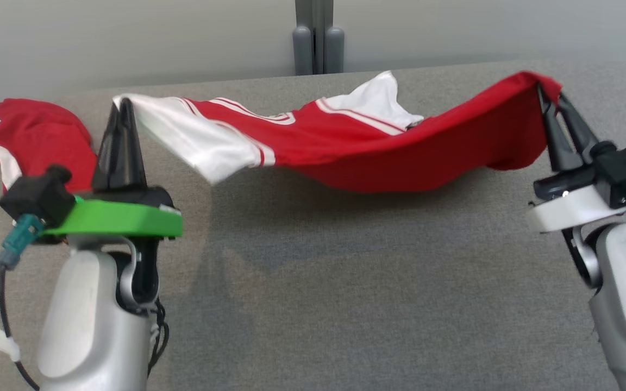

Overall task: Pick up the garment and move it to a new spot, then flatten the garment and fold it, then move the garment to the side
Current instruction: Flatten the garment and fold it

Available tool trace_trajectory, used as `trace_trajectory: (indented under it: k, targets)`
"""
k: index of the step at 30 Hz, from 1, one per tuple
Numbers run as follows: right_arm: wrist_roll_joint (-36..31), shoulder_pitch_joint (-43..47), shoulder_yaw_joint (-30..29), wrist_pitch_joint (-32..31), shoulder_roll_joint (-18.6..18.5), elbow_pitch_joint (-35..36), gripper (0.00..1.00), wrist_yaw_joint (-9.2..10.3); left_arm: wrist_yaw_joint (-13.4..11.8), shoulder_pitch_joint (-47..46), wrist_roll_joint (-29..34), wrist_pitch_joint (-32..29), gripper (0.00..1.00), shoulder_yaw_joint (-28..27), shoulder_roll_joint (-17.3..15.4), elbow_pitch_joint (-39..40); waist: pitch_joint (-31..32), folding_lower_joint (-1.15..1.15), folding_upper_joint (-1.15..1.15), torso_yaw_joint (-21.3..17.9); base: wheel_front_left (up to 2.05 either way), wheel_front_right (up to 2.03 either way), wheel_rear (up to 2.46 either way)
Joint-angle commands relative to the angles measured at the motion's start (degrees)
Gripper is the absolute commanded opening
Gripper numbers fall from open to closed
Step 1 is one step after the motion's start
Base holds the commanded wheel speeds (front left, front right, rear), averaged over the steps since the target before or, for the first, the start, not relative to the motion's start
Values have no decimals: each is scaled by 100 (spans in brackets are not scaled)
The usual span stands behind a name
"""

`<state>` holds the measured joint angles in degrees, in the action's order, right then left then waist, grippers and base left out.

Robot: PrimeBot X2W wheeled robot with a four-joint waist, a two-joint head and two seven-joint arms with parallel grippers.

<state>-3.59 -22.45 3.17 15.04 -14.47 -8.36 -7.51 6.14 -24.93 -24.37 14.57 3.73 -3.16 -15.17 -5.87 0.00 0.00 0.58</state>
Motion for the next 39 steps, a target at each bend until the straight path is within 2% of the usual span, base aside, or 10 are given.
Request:
trace_trajectory:
  k: [1,8,15,20,23,26,30,33,36,39]
  targets:
    - [49,-194,41,-12,-157,92,0,4,44,-262,-121,-84,0,-38,-52,177,214,0,0,98,0,0,0]
    - [137,-657,16,-340,-458,596,0,4,-32,-823,-557,-645,0,-70,-42,1095,545,0,0,219,0,0,0]
    - [267,-438,-260,-1010,-516,1455,0,4,-421,-738,-925,-1358,0,-183,-43,2267,731,0,0,234,0,0,0]
    - [375,-309,-290,-1582,-537,1975,0,4,-602,-862,-1041,-1943,0,-236,-218,2892,655,0,0,183,0,0,0]
    - [464,-461,-256,-1837,-616,2039,0,4,-620,-1145,-917,-2212,0,-209,-422,2963,430,0,0,143,0,0,0]
    - [609,-1022,-129,-2006,-760,1786,0,5,-547,-1735,-965,-2546,0,-150,-631,2596,-123,0,0,72,0,0,0]
    - [654,-1892,130,-2027,-876,1196,0,5,-452,-2650,-931,-2648,0,-162,-792,1807,-852,0,0,22,0,0,0]
    - [598,-2828,458,-1940,-1046,512,0,5,-295,-3565,-852,-2582,0,-101,-915,990,-1434,0,0,-19,0,0,0]
    - [580,-3831,771,-1765,-993,-268,0,5,-188,-4538,-834,-2511,0,-114,-1058,180,-1902,0,0,-82,0,0,0]
    - [359,-4926,901,-1378,-984,-1163,0,6,-114,-5526,-533,-2175,0,-2,-1211,-623,-2250,0,0,-68,0,0,0]
